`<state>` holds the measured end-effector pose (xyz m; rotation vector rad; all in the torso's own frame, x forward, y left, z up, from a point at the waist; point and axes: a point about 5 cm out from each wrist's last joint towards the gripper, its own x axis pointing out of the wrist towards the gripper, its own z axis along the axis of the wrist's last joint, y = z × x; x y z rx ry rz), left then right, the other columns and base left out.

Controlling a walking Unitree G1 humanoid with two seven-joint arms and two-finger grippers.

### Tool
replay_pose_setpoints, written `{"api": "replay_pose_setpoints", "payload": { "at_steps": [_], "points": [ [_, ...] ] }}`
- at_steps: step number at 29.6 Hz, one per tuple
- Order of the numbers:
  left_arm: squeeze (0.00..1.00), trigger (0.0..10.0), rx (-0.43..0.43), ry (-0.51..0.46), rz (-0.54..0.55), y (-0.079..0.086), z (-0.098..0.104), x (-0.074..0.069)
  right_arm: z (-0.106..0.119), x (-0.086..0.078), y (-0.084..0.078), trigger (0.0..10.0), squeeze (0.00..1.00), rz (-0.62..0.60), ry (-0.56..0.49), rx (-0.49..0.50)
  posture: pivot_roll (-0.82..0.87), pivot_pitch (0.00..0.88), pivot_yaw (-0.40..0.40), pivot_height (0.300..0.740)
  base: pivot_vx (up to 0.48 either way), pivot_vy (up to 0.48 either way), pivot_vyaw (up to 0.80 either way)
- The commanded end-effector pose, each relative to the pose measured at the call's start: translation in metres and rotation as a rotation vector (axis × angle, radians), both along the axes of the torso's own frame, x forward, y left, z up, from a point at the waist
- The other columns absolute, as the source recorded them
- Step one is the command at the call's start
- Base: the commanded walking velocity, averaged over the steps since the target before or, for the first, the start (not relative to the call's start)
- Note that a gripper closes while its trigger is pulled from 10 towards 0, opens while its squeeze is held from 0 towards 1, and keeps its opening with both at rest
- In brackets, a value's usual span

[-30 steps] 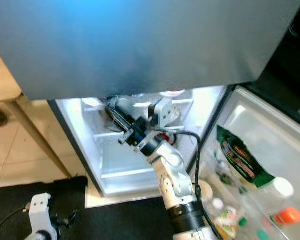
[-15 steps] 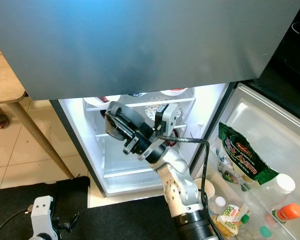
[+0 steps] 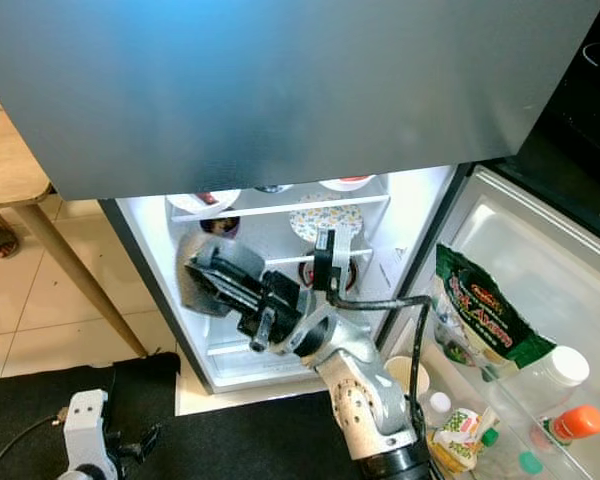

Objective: Restocking fridge

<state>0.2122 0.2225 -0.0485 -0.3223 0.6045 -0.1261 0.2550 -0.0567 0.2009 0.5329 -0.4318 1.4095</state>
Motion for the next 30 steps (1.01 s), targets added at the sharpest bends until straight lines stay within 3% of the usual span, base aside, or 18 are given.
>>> {"api": "replay_pose_setpoints", "payload": {
  "at_steps": [1,4,6,7,8,9,10,11,14,16,18,23,30],
  "points": [
    [0.00,10.0,-0.123,-0.058,-0.011,-0.006,0.007,0.009,0.008,-0.014,-0.001,10.0,0.00,0.127,-0.020,0.061,0.00,0.139,0.052,0.740,0.000,0.000,0.00],
    [0.00,10.0,-0.200,-0.111,-0.036,-0.008,0.016,0.018,0.010,-0.017,-0.004,10.0,0.00,0.169,-0.012,0.095,0.00,0.139,0.049,0.740,0.000,0.000,0.00],
    [0.00,10.0,-0.315,-0.172,-0.080,-0.010,0.027,0.028,0.011,-0.020,-0.007,10.0,0.00,0.203,-0.003,0.123,0.00,0.139,0.050,0.740,0.000,0.000,0.00],
    [0.00,10.0,-0.315,-0.172,-0.080,-0.010,0.027,0.028,0.011,-0.020,-0.007,10.0,0.00,0.203,-0.003,0.123,0.00,0.139,0.050,0.740,0.000,0.000,0.00],
    [0.00,10.0,-0.396,-0.199,-0.115,-0.012,0.034,0.033,0.012,-0.021,-0.008,10.0,0.00,0.219,-0.002,0.137,0.00,0.139,0.050,0.740,0.000,0.000,0.00],
    [0.00,10.0,-0.396,-0.199,-0.115,-0.012,0.034,0.033,0.012,-0.021,-0.008,10.0,0.00,0.219,-0.002,0.137,0.00,0.139,0.050,0.740,0.000,0.000,0.00],
    [0.00,10.0,-0.500,-0.239,-0.182,-0.014,0.043,0.036,0.013,-0.022,-0.010,10.0,0.00,0.236,-0.001,0.153,0.00,0.140,0.050,0.740,0.000,0.000,0.00],
    [0.00,10.0,-0.500,-0.239,-0.182,-0.014,0.043,0.036,0.013,-0.022,-0.010,10.0,0.00,0.236,-0.001,0.153,0.00,0.140,0.050,0.740,0.000,0.000,0.00],
    [0.00,10.0,-0.761,-0.348,-0.358,-0.019,0.073,0.040,0.015,-0.025,-0.013,10.0,0.00,0.264,-0.006,0.174,0.00,0.141,0.053,0.740,0.000,0.000,0.00],
    [0.00,10.0,-0.761,-0.348,-0.358,-0.019,0.073,0.040,0.015,-0.025,-0.013,10.0,0.00,0.264,-0.006,0.174,0.00,0.141,0.053,0.740,0.000,0.000,0.00],
    [0.00,10.0,-0.813,-0.401,-0.439,-0.020,0.087,0.039,0.016,-0.026,-0.015,10.0,0.00,0.272,-0.004,0.177,0.00,0.141,0.053,0.740,0.000,0.000,0.00],
    [0.00,10.0,-0.860,-0.431,-0.524,-0.027,0.096,0.037,0.020,-0.027,-0.020,10.0,0.00,0.294,-0.005,0.230,0.00,0.141,0.056,0.740,0.000,0.000,0.00],
    [0.00,10.0,-0.899,-0.412,-0.550,-0.034,0.096,0.031,0.018,-0.027,-0.020,10.0,0.00,0.298,0.000,0.189,0.00,0.140,0.054,0.740,0.000,0.000,0.00]
  ]
}}
